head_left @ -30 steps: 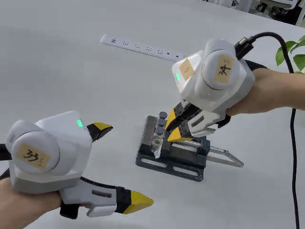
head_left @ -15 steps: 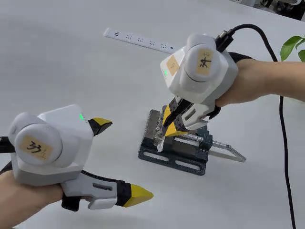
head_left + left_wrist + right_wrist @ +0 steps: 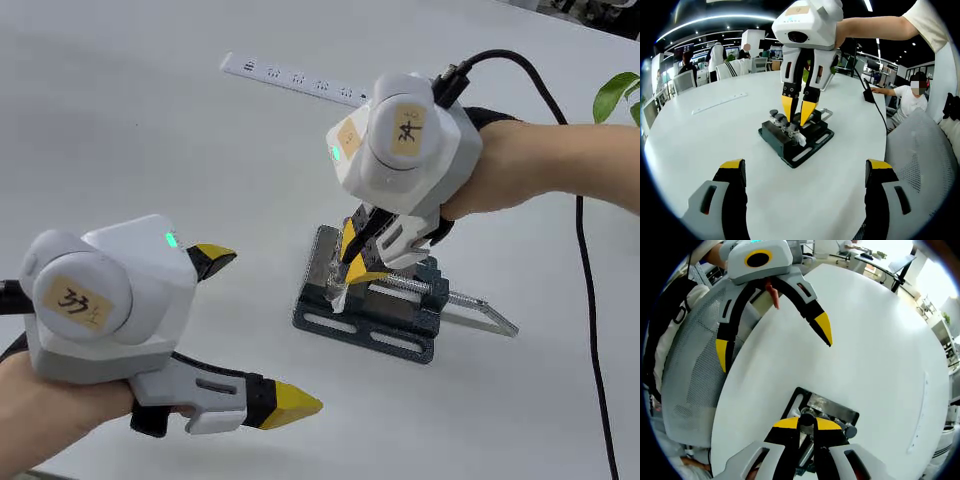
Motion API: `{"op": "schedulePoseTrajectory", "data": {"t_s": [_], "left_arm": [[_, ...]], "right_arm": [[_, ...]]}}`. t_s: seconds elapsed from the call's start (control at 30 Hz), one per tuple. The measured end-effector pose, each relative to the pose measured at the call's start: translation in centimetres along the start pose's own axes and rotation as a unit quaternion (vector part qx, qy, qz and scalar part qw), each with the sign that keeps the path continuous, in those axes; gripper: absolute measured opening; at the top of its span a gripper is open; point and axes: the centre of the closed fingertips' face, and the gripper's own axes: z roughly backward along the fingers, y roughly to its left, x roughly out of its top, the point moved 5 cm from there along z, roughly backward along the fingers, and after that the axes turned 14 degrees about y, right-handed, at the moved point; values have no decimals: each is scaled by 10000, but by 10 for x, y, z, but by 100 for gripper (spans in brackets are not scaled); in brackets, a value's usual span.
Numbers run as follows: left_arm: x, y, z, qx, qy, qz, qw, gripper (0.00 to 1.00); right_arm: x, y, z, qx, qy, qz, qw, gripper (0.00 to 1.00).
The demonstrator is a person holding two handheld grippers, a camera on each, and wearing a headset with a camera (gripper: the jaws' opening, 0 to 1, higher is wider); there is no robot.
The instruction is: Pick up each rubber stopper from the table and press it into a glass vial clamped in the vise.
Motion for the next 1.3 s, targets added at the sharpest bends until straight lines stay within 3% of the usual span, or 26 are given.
{"op": "schedulePoseTrajectory", "data": {"t_s": [0.27, 0.57, 1.03, 1.3], "left_arm": [[-3, 1, 0, 4, 29, 22, 10000, 99], [-4, 1, 0, 9, 27, 42, 10000, 99], [-4, 0, -1, -17, 36, 35, 10000, 99], [-4, 0, -1, -27, 27, 61, 10000, 99]], "right_arm": [[3, -3, -1, 111, 147, 47, 9998, 5], [8, -1, 0, 309, 498, 91, 9982, 5], [11, 1, 1, 510, 867, -81, 9949, 4], [10, -3, 0, 567, 877, -166, 9944, 4]]}}
